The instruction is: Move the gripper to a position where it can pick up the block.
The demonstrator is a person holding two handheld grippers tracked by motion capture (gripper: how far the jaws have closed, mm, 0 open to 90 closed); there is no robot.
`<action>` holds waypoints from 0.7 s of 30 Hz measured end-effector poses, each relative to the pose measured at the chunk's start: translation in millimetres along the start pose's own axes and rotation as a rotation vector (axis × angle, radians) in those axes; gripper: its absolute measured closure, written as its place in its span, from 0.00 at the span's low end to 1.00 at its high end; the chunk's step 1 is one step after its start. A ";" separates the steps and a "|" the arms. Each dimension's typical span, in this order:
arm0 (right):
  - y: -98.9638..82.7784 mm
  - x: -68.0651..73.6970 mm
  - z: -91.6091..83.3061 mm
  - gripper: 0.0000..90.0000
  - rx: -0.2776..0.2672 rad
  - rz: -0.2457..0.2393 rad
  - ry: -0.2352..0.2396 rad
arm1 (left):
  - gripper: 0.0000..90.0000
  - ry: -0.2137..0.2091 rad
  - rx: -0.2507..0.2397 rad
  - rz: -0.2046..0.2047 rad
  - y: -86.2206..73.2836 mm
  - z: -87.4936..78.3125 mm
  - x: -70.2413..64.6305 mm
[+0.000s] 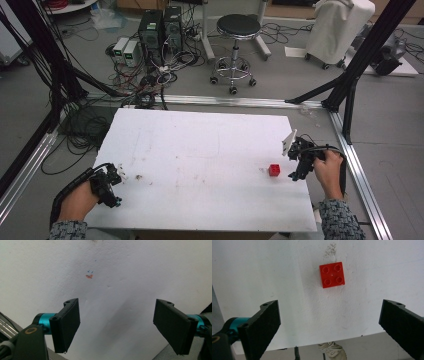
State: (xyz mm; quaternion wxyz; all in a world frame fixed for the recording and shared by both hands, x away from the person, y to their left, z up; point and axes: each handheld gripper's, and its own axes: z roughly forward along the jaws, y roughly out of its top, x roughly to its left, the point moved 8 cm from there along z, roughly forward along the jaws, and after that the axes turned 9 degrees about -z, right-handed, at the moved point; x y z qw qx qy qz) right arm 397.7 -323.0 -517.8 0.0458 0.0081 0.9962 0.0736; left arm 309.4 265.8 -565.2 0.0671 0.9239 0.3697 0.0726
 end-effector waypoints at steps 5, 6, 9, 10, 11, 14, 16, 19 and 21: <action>7.1 -4.6 8.9 0.03 0.007 -0.050 0.034 | 0.24 0.002 -0.002 -0.002 -0.3 -0.5 1.1; 8.5 -6.2 11.0 0.03 0.009 -0.065 0.036 | 0.24 0.004 -0.003 -0.003 -0.4 -0.4 1.2; 12.4 -8.9 17.4 0.03 0.022 -0.087 0.047 | 0.24 0.005 -0.003 -0.002 -0.4 0.0 1.1; 13.2 -9.2 18.6 0.03 0.026 -0.094 0.052 | 0.24 0.003 -0.001 -0.003 -0.5 0.0 0.9; 14.3 -10.1 21.0 0.03 0.026 -0.108 0.061 | 0.24 0.003 -0.001 -0.003 -0.5 0.0 0.9; 17.1 -12.9 26.5 0.03 0.029 -0.136 0.070 | 0.24 -0.002 0.001 -0.003 -0.3 0.2 -0.1; 18.1 -14.3 29.4 0.03 0.026 -0.138 0.073 | 0.24 0.002 -0.006 -0.001 0.2 0.2 -0.3; 19.5 -17.0 34.8 0.03 0.022 -0.138 0.070 | 0.24 0.002 -0.007 -0.004 0.3 -0.1 -0.7; 20.1 -18.2 39.8 0.03 0.029 -0.141 0.072 | 0.24 0.002 -0.007 -0.004 0.4 0.0 -1.0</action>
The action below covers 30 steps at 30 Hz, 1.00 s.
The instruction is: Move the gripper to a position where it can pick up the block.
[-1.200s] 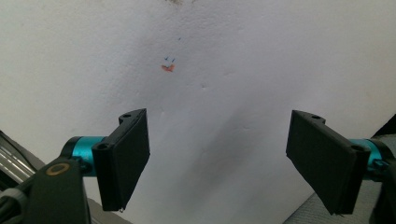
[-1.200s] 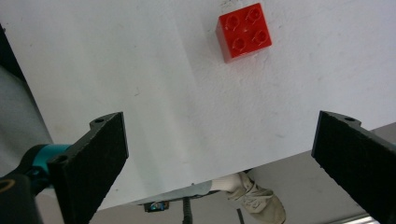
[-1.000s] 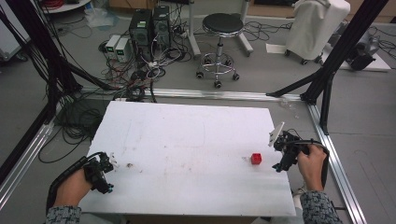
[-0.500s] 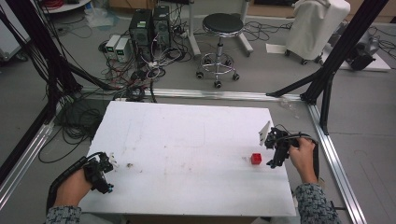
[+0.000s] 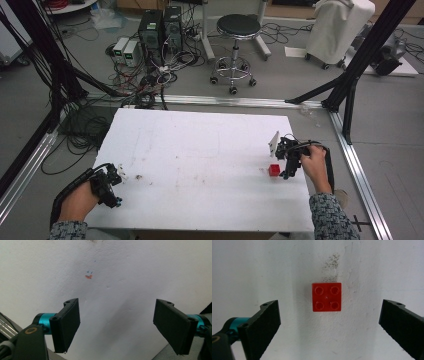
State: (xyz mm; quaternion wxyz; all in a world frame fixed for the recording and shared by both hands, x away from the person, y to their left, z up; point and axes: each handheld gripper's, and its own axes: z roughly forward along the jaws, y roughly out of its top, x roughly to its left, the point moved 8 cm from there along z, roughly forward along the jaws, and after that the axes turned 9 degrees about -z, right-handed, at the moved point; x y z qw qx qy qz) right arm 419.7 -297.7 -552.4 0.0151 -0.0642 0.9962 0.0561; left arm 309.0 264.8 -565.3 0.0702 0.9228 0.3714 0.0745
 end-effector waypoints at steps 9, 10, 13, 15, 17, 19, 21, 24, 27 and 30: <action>2.1 0.3 20.3 0.03 0.024 -0.018 0.038 | 0.24 0.001 0.007 0.002 0.8 1.3 -1.2; 2.6 0.2 22.8 0.03 0.024 -0.019 0.040 | 0.24 -0.003 0.008 0.002 0.8 1.5 -1.7; 2.9 -0.9 26.3 0.03 0.032 -0.018 0.043 | 0.24 0.004 0.005 0.004 1.1 2.0 -1.8; 2.7 -2.4 27.8 0.03 0.038 -0.014 0.039 | 0.24 0.003 0.006 0.002 1.2 1.9 -1.9; 2.0 -2.9 29.4 0.03 0.045 -0.006 0.043 | 0.24 0.002 0.005 0.002 1.3 2.1 -2.0; 0.5 -4.8 31.5 0.03 0.055 0.005 0.034 | 0.24 0.001 0.005 0.002 1.2 2.1 -2.1; -0.2 -5.6 33.7 0.03 0.055 0.006 0.033 | 0.24 0.002 0.000 -0.003 1.4 2.3 -2.4; -0.2 -5.2 37.6 0.03 0.065 0.007 0.036 | 0.24 0.002 0.005 0.001 1.1 2.3 -2.1; 0.9 -4.1 41.2 0.03 0.064 0.006 0.041 | 0.24 0.000 0.005 0.001 1.2 2.6 -2.6; 0.9 -4.1 42.8 0.03 0.071 0.006 0.041 | 0.24 0.000 0.007 0.001 1.2 2.9 -2.7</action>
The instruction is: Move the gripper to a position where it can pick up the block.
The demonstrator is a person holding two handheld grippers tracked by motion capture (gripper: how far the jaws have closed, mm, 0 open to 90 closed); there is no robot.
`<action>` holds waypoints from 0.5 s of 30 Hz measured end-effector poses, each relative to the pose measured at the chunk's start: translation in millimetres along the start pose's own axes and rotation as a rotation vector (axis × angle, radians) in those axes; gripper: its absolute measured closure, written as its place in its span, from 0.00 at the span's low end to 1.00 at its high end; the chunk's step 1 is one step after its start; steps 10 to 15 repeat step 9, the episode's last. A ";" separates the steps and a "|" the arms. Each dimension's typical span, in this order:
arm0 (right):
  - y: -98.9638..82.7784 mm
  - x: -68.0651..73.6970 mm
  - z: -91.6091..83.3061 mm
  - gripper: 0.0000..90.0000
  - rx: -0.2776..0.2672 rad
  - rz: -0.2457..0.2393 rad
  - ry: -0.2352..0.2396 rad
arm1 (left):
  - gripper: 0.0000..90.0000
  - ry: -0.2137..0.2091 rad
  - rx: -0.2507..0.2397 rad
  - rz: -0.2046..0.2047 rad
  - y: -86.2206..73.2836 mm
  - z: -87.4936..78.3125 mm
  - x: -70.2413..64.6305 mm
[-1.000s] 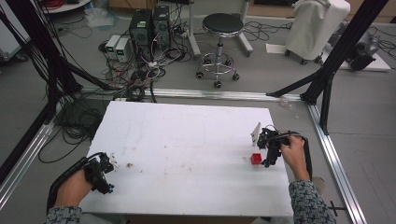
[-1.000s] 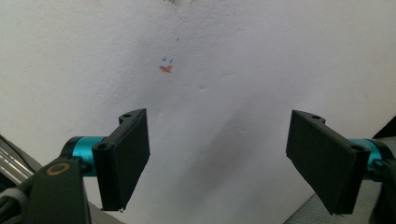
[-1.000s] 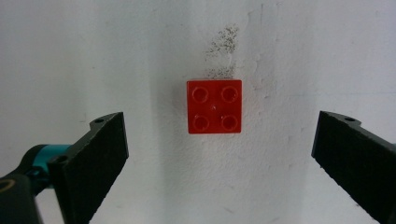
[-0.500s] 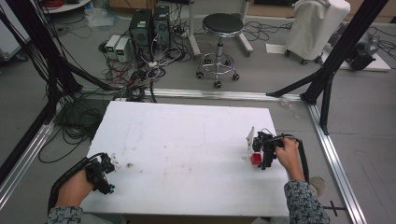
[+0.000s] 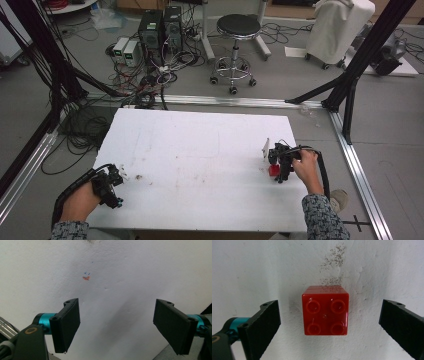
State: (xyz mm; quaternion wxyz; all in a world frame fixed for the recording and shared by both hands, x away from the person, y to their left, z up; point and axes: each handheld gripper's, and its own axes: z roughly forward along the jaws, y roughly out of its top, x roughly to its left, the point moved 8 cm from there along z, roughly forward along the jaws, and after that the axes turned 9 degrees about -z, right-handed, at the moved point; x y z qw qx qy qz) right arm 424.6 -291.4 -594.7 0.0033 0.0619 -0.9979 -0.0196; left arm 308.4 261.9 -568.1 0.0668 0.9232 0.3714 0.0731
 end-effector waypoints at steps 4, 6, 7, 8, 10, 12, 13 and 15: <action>0.0 -0.7 0.8 0.03 -0.001 -0.002 -0.003 | 0.24 -0.001 -0.002 0.000 0.1 -0.1 -0.1; 1.0 0.5 1.3 0.03 -0.005 0.001 0.002 | 0.24 -0.002 -0.001 0.000 0.0 -0.3 0.1; 1.3 0.7 1.2 0.03 -0.007 0.002 0.002 | 0.24 0.000 -0.002 0.000 0.1 -0.2 0.1; 1.6 0.8 0.7 0.03 -0.008 0.002 0.000 | 0.24 -0.004 0.000 0.000 0.2 -0.7 0.1; 1.6 0.9 0.5 0.03 -0.008 0.003 0.000 | 0.24 -0.004 0.000 0.000 0.2 -0.7 0.1; 1.6 0.9 0.5 0.03 -0.008 0.003 0.000 | 0.24 -0.004 0.000 0.000 0.2 -0.7 0.1; 1.6 0.9 0.5 0.03 -0.008 0.003 0.000 | 0.24 -0.004 0.000 0.000 0.2 -0.7 0.1; 1.6 0.9 0.5 0.03 -0.008 0.003 0.000 | 0.24 -0.004 0.000 0.000 0.2 -0.7 0.1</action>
